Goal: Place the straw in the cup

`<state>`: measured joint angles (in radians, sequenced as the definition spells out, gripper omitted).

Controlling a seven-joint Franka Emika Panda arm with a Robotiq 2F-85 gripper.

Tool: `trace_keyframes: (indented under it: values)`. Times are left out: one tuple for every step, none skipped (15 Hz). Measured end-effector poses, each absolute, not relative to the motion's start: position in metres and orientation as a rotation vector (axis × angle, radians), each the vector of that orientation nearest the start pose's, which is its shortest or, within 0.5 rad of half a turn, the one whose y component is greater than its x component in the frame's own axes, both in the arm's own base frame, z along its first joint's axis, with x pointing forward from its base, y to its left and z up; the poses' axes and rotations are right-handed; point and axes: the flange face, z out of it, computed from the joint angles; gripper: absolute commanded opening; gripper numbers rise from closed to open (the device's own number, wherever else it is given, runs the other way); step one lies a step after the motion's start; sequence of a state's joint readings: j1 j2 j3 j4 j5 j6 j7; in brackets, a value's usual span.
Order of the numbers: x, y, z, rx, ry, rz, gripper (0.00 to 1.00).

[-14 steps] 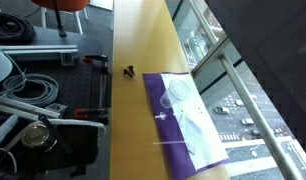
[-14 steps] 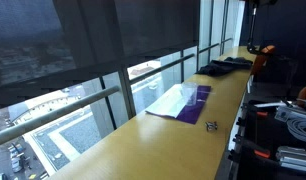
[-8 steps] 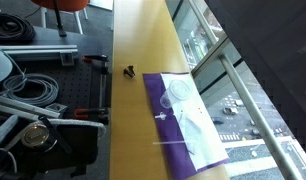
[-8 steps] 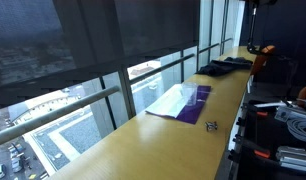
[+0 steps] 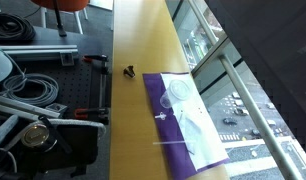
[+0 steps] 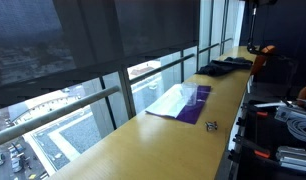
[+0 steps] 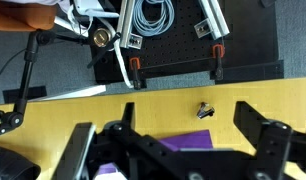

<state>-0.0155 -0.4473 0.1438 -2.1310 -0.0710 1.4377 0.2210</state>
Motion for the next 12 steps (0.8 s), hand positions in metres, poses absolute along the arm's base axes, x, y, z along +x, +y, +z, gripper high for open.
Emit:
trace_keyframes:
  values:
    - [0.388,0.050,0.565,-3.287,0.190,0.345,1.00]
    - [0.392,0.048,0.564,-3.286,0.189,0.302,1.00]
    - [0.396,0.044,0.561,-3.283,0.187,0.250,1.00]
    - [0.401,0.037,0.557,-3.278,0.184,0.200,1.00]
    - [0.406,0.028,0.551,-3.269,0.179,0.156,1.00]
    - [0.411,0.016,0.543,-3.255,0.171,0.125,1.00]
    - [0.416,0.003,0.533,-3.241,0.164,0.105,1.00]
    - [0.421,-0.012,0.522,-3.227,0.158,0.099,1.00]
    - [0.426,-0.028,0.510,-3.213,0.153,0.102,1.00]
    - [0.431,-0.045,0.498,-3.201,0.148,0.105,1.00]
    - [0.438,-0.062,0.486,-3.190,0.138,0.104,1.00]
    - [0.446,-0.079,0.474,-3.183,0.126,0.100,1.00]
